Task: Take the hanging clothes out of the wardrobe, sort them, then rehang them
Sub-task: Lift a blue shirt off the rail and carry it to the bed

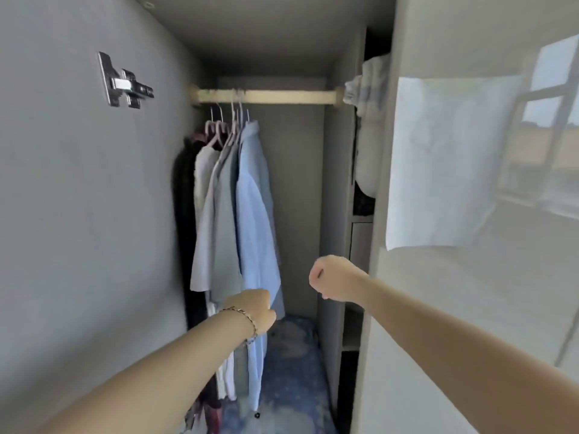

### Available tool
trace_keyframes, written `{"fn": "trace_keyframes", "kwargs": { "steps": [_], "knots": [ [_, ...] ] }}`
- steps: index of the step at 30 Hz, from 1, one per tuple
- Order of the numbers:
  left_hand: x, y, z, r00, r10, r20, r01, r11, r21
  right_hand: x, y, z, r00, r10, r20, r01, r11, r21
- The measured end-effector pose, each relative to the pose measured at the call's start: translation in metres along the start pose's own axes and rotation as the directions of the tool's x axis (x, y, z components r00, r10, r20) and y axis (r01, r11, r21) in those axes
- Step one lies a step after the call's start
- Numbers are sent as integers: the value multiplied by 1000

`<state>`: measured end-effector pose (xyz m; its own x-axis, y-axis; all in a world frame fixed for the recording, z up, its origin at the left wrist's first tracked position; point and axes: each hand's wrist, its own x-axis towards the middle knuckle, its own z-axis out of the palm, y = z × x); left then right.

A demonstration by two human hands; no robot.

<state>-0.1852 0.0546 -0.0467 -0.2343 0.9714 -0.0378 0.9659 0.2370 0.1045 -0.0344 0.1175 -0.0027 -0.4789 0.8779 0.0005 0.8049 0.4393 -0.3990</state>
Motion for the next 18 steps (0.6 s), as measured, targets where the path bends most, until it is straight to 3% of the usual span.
{"fn": "trace_keyframes", "kwargs": {
  "steps": [4,8,14,18],
  "knots": [
    [30,-41,-30,987,-155,-46,152,986,-73,72,-40,-30,984,-118,-132,131,987,96],
    [49,-72,-62,951,-291,-103,284,955,-85,144,-91,-68,946,-109,-305,187,953,240],
    [80,-103,-77,944,-304,-129,300,952,-53,201,-151,-94,953,-164,-255,226,944,239],
    [92,-107,-76,944,-291,-153,289,957,-38,223,-154,-93,981,-22,-191,88,935,343]
  ]
}}
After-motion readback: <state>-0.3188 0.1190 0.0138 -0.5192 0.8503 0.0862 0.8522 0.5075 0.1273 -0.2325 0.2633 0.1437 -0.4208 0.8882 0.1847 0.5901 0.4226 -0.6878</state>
